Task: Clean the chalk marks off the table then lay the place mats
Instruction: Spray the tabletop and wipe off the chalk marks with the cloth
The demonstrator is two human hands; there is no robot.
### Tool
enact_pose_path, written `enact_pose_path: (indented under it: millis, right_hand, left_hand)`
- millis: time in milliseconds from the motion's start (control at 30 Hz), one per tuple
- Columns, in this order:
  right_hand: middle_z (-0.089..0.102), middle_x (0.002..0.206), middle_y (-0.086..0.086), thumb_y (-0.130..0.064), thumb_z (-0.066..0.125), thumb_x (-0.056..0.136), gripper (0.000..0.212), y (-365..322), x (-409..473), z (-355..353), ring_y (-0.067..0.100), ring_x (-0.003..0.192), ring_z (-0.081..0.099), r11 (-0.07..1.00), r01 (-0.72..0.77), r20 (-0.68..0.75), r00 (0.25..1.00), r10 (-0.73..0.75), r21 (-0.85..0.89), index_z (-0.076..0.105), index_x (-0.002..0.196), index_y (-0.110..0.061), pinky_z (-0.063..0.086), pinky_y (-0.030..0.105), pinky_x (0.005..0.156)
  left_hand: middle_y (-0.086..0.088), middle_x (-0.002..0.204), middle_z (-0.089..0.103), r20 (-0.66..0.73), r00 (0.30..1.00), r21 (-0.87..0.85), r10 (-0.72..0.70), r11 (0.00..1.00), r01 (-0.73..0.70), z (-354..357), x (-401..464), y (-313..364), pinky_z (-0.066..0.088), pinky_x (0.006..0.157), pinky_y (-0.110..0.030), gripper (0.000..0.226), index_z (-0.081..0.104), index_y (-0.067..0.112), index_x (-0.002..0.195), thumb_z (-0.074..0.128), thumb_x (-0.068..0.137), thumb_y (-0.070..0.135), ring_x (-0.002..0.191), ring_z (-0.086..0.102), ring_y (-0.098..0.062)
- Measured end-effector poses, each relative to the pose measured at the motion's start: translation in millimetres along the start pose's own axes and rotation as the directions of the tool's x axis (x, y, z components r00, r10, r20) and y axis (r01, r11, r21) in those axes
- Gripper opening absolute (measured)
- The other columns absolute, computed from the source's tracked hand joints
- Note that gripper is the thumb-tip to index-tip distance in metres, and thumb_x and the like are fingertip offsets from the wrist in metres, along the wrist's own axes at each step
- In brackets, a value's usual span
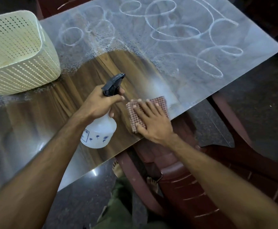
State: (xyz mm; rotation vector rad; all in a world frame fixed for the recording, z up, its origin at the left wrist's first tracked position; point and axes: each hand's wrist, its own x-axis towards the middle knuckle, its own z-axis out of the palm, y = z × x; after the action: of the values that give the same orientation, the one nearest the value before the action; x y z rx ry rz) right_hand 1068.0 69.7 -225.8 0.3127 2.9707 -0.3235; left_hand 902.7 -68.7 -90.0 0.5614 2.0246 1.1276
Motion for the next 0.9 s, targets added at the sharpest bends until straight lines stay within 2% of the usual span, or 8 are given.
enact_pose_path:
  millis: [167, 300, 400, 500, 567, 633, 800, 900]
  right_hand:
    - [0.002, 0.166, 0.001, -0.066, 0.006, 0.090, 0.076, 107, 11, -22, 0.025, 0.152, 0.003, 0.960, -0.279, -0.025, 0.960, 0.279, -0.013, 0.006, 0.158, -0.030, -0.004, 0.045, 0.120]
    - [-0.005, 0.166, 0.006, -0.062, 0.012, 0.095, 0.075, 112, 35, -29, 0.029, 0.152, -0.006, 0.909, -0.414, -0.014, 0.910, 0.415, 0.054, 0.002, 0.158, -0.023, -0.003, 0.051, 0.121]
    - [-0.008, 0.165, 0.009, -0.059, 0.009, 0.097, 0.072, 58, 32, -18, 0.031, 0.151, -0.008, 0.962, -0.268, -0.009, 0.963, 0.269, 0.055, -0.002, 0.158, -0.022, -0.007, 0.052, 0.121]
    - [0.005, 0.166, 0.005, -0.057, 0.020, 0.097, 0.070, 8, 4, -1, 0.028, 0.152, 0.004, 0.999, -0.050, -0.007, 0.999, 0.050, 0.016, 0.012, 0.158, -0.024, 0.003, 0.051, 0.122]
    - [0.014, 0.165, 0.001, -0.057, 0.026, 0.096, 0.068, 4, -14, 4, 0.025, 0.152, 0.011, 1.000, 0.021, -0.006, 1.000, -0.021, 0.018, 0.021, 0.157, -0.027, 0.007, 0.047, 0.122]
    - [0.012, 0.165, -0.003, -0.059, 0.027, 0.095, 0.068, 25, -21, 3, 0.021, 0.152, 0.009, 0.999, 0.036, 0.004, 0.999, -0.036, -0.002, 0.019, 0.157, -0.031, 0.001, 0.043, 0.122]
    - [-0.003, 0.165, 0.001, -0.062, 0.014, 0.095, 0.071, 114, 0, -20, 0.023, 0.152, -0.003, 0.973, -0.231, -0.021, 0.973, 0.231, -0.001, 0.002, 0.158, -0.031, -0.004, 0.047, 0.121]
    - [-0.005, 0.166, 0.003, -0.062, 0.011, 0.092, 0.075, 130, 22, -28, 0.025, 0.152, -0.006, 0.927, -0.371, -0.018, 0.928, 0.372, 0.049, 0.002, 0.158, -0.028, -0.005, 0.048, 0.121]
  left_hand:
    - [-0.018, 0.103, 0.068, -0.063, 0.998, -0.007, -0.011, 1.000, 0.010, 20, -28, -4, 0.048, 0.051, -0.028, 0.014, 0.065, 0.009, 0.103, 0.066, 0.090, 0.013, 0.040, 0.050, -0.023]
    - [-0.024, 0.103, 0.066, -0.095, 0.995, -0.014, -0.019, 1.000, 0.018, 31, -36, 0, 0.048, 0.049, -0.028, 0.014, 0.065, 0.008, 0.103, 0.066, 0.089, 0.012, 0.044, 0.050, -0.025]
    - [-0.032, 0.097, 0.063, -0.094, 0.996, 0.007, 0.000, 1.000, 0.001, 40, -37, 8, 0.049, 0.048, -0.026, 0.015, 0.063, 0.005, 0.105, 0.064, 0.091, 0.010, 0.039, 0.049, -0.020]
    - [-0.029, 0.099, 0.064, -0.091, 0.996, 0.006, 0.016, 1.000, -0.015, 47, -36, 17, 0.049, 0.048, -0.027, 0.016, 0.062, 0.003, 0.105, 0.063, 0.091, 0.009, 0.039, 0.048, -0.019]
    - [-0.021, 0.102, 0.065, -0.093, 0.995, 0.001, 0.021, 1.000, -0.021, 49, -34, 18, 0.049, 0.048, -0.029, 0.017, 0.063, 0.004, 0.106, 0.064, 0.091, 0.011, 0.040, 0.049, -0.021]
    - [-0.020, 0.102, 0.067, -0.089, 0.996, -0.005, 0.025, 1.000, -0.025, 47, -33, 16, 0.049, 0.050, -0.029, 0.017, 0.063, 0.006, 0.106, 0.064, 0.091, 0.012, 0.041, 0.050, -0.021]
    - [-0.010, 0.101, 0.069, -0.066, 0.998, -0.025, 0.022, 0.999, -0.023, 42, -31, 2, 0.048, 0.050, -0.023, 0.016, 0.064, 0.008, 0.106, 0.064, 0.091, 0.014, 0.043, 0.050, -0.020]
    - [-0.006, 0.095, 0.069, -0.056, 0.998, -0.045, 0.014, 0.999, -0.017, 40, -28, -2, 0.048, 0.050, -0.026, 0.015, 0.064, 0.007, 0.104, 0.065, 0.090, 0.012, 0.042, 0.050, -0.022]
